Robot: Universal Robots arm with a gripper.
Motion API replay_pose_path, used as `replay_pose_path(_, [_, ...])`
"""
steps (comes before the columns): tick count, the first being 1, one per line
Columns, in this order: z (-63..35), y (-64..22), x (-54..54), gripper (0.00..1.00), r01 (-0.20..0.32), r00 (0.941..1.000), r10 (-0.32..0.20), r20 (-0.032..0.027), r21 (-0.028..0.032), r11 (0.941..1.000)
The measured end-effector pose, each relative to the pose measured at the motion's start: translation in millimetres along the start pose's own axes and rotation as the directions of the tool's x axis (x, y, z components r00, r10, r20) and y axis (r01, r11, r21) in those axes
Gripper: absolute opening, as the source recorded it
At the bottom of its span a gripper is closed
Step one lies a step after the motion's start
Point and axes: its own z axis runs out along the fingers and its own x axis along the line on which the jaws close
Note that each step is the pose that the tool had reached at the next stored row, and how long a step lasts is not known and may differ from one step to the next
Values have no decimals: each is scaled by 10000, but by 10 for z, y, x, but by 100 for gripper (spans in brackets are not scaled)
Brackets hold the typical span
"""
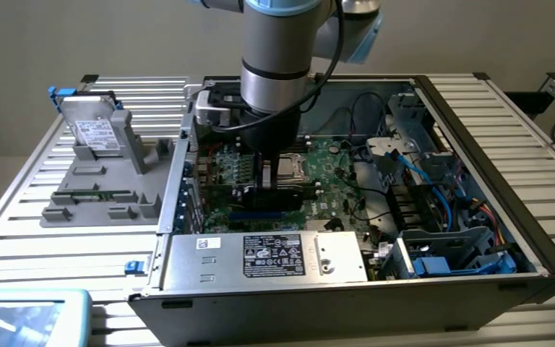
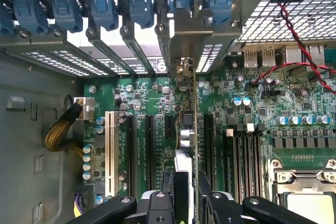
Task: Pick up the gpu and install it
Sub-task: 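Insert the gpu into the slot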
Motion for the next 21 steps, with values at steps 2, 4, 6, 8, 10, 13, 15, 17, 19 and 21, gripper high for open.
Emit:
replay_pose_path(2, [1,6,1,28,0,10000,0,1,1,10000])
replay_pose_path(4, [1,11,1,28,0,10000,0,1,0,10000])
replay_pose_path(6, [2,14,1,28,1,10000,-1,1,1,10000])
replay_pose_path(8, [2,15,1,28,0,10000,0,1,0,10000])
replay_pose_path(10, [2,19,0,28,-2,10000,2,1,0,10000])
replay_pose_path(13, [2,23,-1,28,0,10000,0,1,1,10000])
replay_pose_path(15, [1,23,-1,28,4,10000,-4,34,-2,10000])
replay_pose_path(17, [2,23,-1,28,2,10000,-2,38,-2,10000])
replay_pose_path(19, [3,23,-1,28,3,10000,-3,39,-4,10000])
replay_pose_path(21, [4,23,0,28,3,10000,-3,38,-3,10000])
